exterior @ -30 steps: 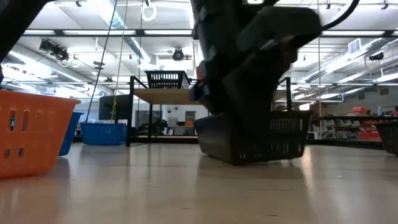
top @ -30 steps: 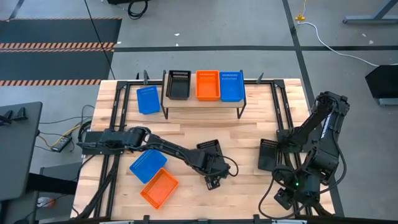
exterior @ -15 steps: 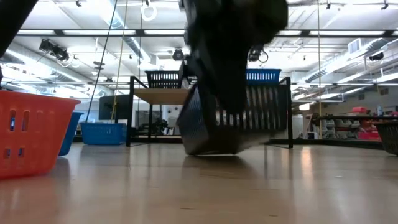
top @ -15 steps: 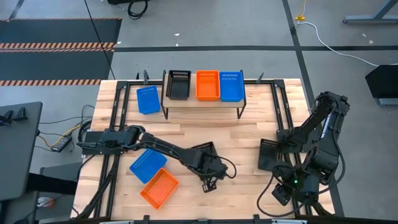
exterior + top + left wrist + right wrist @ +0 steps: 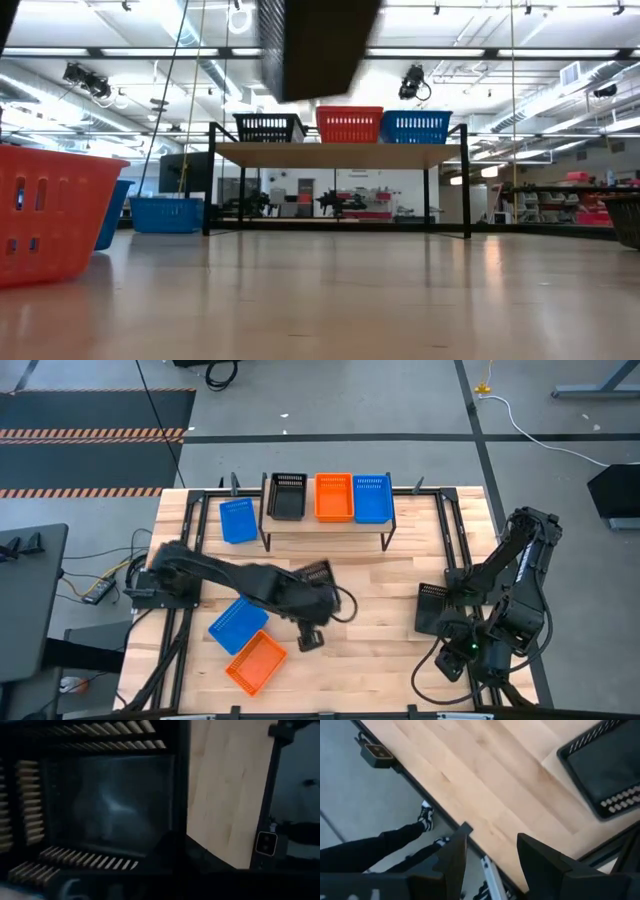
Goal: Stack baskets on shelf by color
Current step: Stack the bottom black bin on top of the black bin on the shelf
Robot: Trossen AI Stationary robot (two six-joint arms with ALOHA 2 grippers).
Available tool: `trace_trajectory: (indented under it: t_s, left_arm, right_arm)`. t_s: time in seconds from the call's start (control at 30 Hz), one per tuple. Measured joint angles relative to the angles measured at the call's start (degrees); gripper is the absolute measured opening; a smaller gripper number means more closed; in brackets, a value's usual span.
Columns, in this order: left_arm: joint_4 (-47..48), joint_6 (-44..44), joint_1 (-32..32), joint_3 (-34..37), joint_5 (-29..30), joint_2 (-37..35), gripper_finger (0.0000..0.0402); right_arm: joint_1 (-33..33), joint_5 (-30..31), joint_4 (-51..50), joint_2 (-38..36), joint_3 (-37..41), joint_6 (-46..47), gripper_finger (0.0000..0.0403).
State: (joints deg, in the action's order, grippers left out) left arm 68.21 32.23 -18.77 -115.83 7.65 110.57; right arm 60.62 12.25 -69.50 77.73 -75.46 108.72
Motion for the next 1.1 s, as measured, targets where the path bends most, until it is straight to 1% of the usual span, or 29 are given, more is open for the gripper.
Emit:
trace_trajectory:
  t_s: [0.13,0.23,0.3,0.37,0.47,0.63,0.77,0.9,0.97,1.1]
  left_arm:
    - [3.2,-4.1,0.34,-0.04,4.25,-6.12,0.0005]
    - [6.22,-8.6,0.73,-0.04,8.97,-9.67,0.0005]
    - [8.97,-10.63,1.46,-0.08,11.69,-11.3,0.0005]
    - [12.07,-12.24,2.85,-0.08,12.87,-12.15,0.0005]
    - [16.72,-14.41,5.62,0.0,13.23,-12.88,0.0005]
    - [17.67,-21.64,10.15,0.0,13.32,-12.97,0.0006]
    - [17.59,-31.42,13.74,0.0,14.53,-12.97,0.0006]
    - [18.0,-41.57,18.25,0.0,14.88,-13.49,0.0007]
    - [18.11,-46.84,20.92,-0.04,13.86,-13.64,0.0007]
    - [18.28,-55.51,26.39,-0.02,10.31,-13.53,0.0007]
  right_arm:
    - [-0.11,1.71,-1.34,0.0,0.0,-1.85,0.0181]
    - [-0.54,1.96,-2.43,0.0,0.0,-3.39,0.0181]
    - [-1.09,2.05,-3.29,0.0,0.0,-4.72,0.0181]
    - [-1.8,2.38,-3.76,0.0,-0.02,-6.53,0.0181]
    - [-3.12,3.8,-3.97,0.0,-0.02,-9.46,0.0181]
    - [-5.76,4.43,-3.79,0.0,-0.02,-11.38,0.0181]
    - [-7.82,7.55,-3.87,0.0,-0.02,-11.18,0.0181]
    - [-10.27,9.73,-3.54,0.0,-0.02,-8.6,0.0181]
    - [-11.59,10.9,-3.32,0.0,-0.02,-8.34,0.0181]
    - [-14.36,11.09,-3.01,0.0,-0.02,-8.43,0.0181]
